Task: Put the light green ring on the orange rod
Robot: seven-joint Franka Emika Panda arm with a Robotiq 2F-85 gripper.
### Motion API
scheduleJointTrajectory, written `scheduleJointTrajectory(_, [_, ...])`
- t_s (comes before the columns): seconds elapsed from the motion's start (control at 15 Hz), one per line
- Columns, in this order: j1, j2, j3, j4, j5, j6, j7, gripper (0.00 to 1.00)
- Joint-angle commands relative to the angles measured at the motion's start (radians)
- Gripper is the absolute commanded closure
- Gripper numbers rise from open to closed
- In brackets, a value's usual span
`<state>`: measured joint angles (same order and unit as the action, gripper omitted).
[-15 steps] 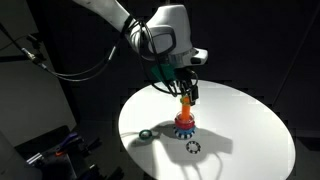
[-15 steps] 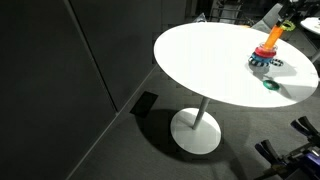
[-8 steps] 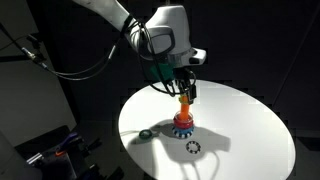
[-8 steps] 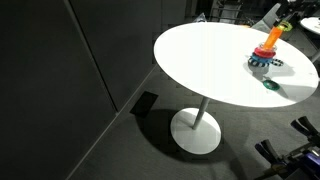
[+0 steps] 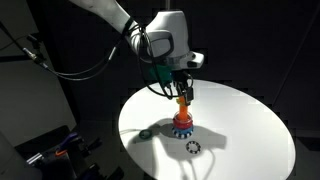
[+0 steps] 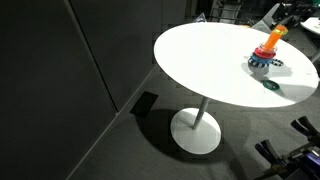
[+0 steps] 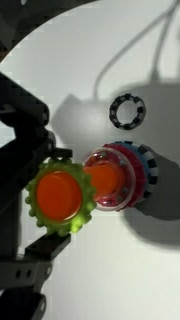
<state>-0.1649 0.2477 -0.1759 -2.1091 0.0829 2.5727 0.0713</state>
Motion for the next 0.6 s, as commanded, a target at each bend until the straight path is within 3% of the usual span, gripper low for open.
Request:
scheduleJointTrajectory(0.0, [-0.015, 0.013, 0.012, 0.021, 0.022, -0.027, -0.023, 0.23])
scheduleJointTrajectory(0.07, [-0.015, 0.015, 0.012, 0.020, 0.019, -0.028, -0.022, 0.06])
scheduleJointTrajectory(0.27, [-0.014, 0.017, 0.010, 0.020, 0.014, -0.030, -0.020, 0.00])
scheduleJointTrajectory(0.53, [-0.010, 0.014, 0.007, 0.011, 0.003, -0.028, -0.017, 0.00])
